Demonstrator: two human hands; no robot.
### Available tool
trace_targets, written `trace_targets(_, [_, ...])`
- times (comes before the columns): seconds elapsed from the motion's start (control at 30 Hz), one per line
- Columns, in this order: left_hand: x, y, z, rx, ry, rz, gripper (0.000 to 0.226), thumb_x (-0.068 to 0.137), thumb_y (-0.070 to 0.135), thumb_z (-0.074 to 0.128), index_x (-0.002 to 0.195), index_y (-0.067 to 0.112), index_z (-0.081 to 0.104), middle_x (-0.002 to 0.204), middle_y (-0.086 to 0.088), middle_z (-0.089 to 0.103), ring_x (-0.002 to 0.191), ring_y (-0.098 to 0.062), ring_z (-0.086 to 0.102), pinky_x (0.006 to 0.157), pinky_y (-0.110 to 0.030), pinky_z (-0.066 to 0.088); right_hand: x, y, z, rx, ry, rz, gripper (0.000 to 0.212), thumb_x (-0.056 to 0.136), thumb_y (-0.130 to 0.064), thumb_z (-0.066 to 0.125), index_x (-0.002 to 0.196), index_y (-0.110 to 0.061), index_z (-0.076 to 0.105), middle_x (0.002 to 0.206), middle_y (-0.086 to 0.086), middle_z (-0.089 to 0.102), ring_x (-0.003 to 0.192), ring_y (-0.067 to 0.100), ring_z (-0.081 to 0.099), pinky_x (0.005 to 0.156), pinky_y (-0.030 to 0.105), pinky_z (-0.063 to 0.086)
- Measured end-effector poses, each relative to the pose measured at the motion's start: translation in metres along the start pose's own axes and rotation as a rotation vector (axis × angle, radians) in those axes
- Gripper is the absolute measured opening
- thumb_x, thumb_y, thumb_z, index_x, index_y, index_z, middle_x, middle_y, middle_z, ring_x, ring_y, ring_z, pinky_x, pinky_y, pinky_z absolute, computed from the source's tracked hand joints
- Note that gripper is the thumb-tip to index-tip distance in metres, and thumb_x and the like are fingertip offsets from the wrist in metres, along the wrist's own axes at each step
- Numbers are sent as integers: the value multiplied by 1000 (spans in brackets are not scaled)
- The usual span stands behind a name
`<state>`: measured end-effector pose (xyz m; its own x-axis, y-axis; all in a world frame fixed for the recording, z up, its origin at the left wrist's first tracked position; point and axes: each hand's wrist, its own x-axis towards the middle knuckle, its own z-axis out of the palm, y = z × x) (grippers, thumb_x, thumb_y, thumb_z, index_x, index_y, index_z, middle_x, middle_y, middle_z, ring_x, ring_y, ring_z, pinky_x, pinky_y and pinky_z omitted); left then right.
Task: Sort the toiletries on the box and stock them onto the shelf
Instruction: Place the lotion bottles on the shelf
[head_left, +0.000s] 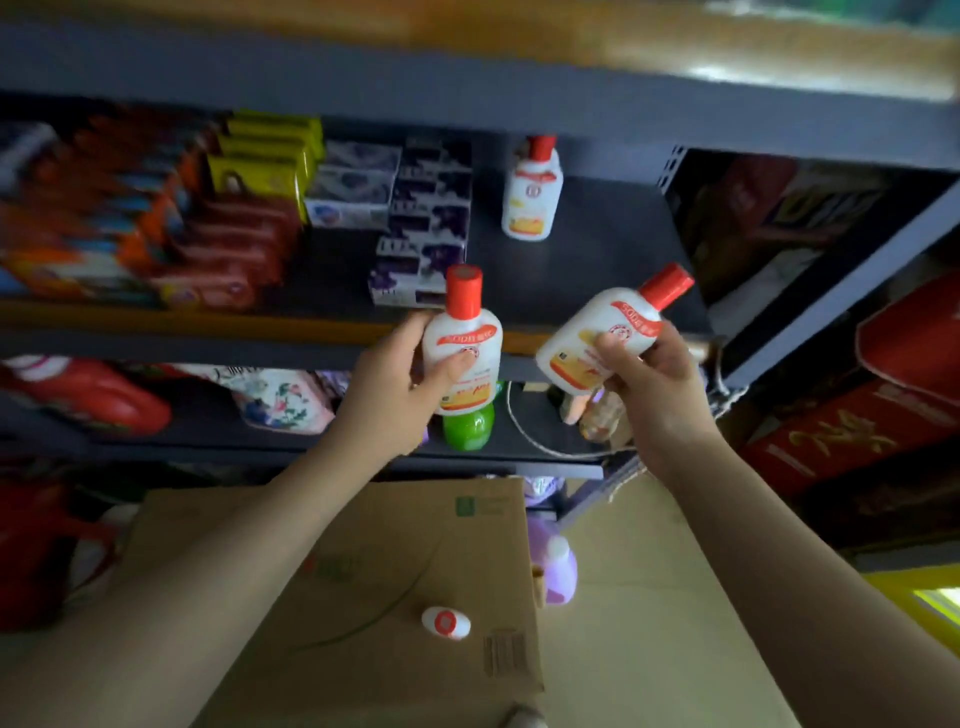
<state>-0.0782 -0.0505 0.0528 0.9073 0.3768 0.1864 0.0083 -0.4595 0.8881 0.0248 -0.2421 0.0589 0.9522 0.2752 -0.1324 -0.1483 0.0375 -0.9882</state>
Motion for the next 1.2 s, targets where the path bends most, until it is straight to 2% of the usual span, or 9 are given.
trace_targets(0.13, [30,19,-1,-36,46,42,25,87,25,63,105,36,50,91,22,61,83,3,61,74,-17,50,42,-22,15,-73,75,-136,18,85,-12,66,96,-22,55,90,-2,65,84,13,65,78,30,55])
trace_targets(0.3, [70,16,11,-46,40,18,32,88,21,61,119,22,53,98,15,61,93,-6,61,79,-14,48,103,-8,36,-425,28,-170,25,85,-12,65,105,-13,51,104,7,62,98,24,61,82,35,50])
trace_targets(0.43, [88,-2,26,-31,-12,-2,36,88,22,62,122,16,52,108,3,63,103,-16,61,90,-35,50,129,0,48,-533,17,-218,34,84,-17,67,113,-10,50,100,-2,57,90,14,54,67,21,41])
trace_targets(0.6, [99,-14,40,23,-37,-10,38,87,18,62,123,12,51,117,-6,63,108,-20,59,94,-43,48,142,1,49,-519,-53,-217,43,83,-14,67,122,-17,48,110,-3,60,100,13,57,86,28,47])
trace_targets(0.7, [109,-14,45,85,-71,21,39,87,17,63,124,12,51,118,-6,62,108,-21,59,94,-43,48,149,0,46,-501,-137,-217,39,84,-8,65,117,-19,49,102,-7,61,99,15,60,89,33,51])
trace_targets(0.8, [119,-12,49,146,-104,33,41,87,15,62,126,14,50,121,-5,61,111,-19,58,96,-42,47,158,-2,45,-537,-178,-235,37,86,-5,61,119,-16,48,90,-15,57,91,10,58,83,26,51])
trace_targets(0.97, [127,-8,58,352,-47,137,44,86,15,62,128,14,48,120,-9,62,109,-25,59,91,-42,49,173,-4,41,-694,-97,-322,25,93,-10,50,118,-14,50,92,-8,54,72,-1,49,54,2,35])
trace_targets(1.1, [141,-5,61,528,24,147,42,89,23,60,127,13,48,122,-7,61,110,-24,58,87,-36,48,177,3,32,-664,-53,-284,26,90,-7,54,115,-12,52,97,-2,60,85,14,60,67,13,46])
trace_targets(1.2, [152,-5,63,525,19,103,43,90,23,58,130,15,46,126,-6,58,113,-23,56,91,-38,48,176,4,26,-673,-67,-277,23,92,-11,54,115,-13,53,99,-3,60,85,12,58,67,17,48])
